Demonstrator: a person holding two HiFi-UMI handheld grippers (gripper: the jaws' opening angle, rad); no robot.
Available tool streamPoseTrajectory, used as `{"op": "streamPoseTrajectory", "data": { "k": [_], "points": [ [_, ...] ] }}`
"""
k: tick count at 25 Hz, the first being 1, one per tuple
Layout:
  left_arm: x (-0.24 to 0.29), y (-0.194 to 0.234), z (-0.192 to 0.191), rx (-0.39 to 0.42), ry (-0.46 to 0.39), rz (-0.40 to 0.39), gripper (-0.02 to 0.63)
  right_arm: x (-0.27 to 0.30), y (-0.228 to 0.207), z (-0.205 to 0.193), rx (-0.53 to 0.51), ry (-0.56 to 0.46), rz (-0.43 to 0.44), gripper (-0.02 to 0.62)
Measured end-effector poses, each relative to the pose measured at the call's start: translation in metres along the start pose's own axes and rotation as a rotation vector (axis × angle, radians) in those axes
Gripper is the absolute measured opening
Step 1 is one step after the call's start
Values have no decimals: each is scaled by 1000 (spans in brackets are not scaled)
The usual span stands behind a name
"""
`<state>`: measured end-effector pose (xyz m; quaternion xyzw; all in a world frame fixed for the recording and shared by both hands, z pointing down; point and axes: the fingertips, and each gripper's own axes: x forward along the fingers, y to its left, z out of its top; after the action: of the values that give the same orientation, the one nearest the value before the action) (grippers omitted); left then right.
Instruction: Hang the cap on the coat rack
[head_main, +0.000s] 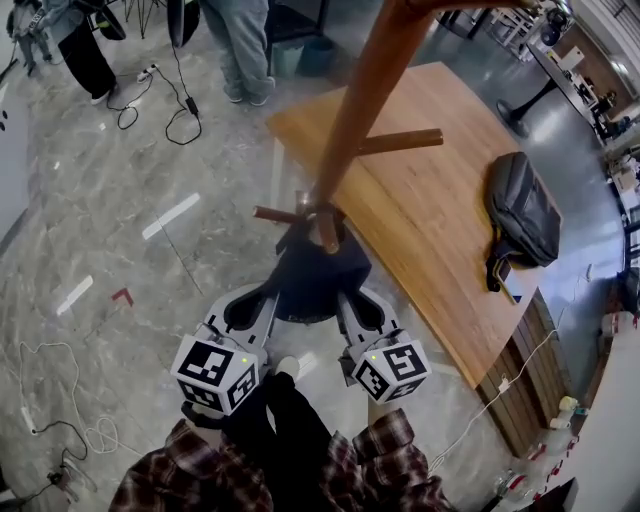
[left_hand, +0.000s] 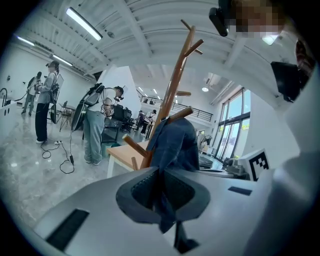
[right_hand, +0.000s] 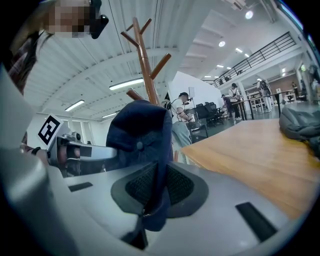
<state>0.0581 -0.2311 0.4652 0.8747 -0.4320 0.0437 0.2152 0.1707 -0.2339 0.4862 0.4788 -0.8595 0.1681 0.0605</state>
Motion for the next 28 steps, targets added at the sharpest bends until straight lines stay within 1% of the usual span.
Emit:
{"op": "streamPoseTrajectory", "data": {
  "k": [6, 10, 14, 19, 21, 24, 28],
  "points": [
    [23, 20, -10, -38, 9, 25, 20, 25, -15, -10, 0, 22, -9, 44],
    [37, 26, -13, -45, 13, 17, 20, 38, -25, -12, -41, 42, -44, 44],
    [45, 33, -13, -43, 22, 35, 20, 47, -29, -12, -65, 64, -61, 44],
    [49, 39, -12, -44, 12, 44, 20, 53, -30, -15, -43, 99, -61, 44],
    [48, 39, -10, -34, 8, 42, 20, 53, -29, -15, -22, 114, -56, 44],
    [45, 38, -9, 10, 14, 19, 21, 48, -30, -11, -9, 112, -71, 48],
    [40, 38, -4, 34, 8, 15, 28, 42, -28, -4, 14, 89, -77, 81]
  ]
}}
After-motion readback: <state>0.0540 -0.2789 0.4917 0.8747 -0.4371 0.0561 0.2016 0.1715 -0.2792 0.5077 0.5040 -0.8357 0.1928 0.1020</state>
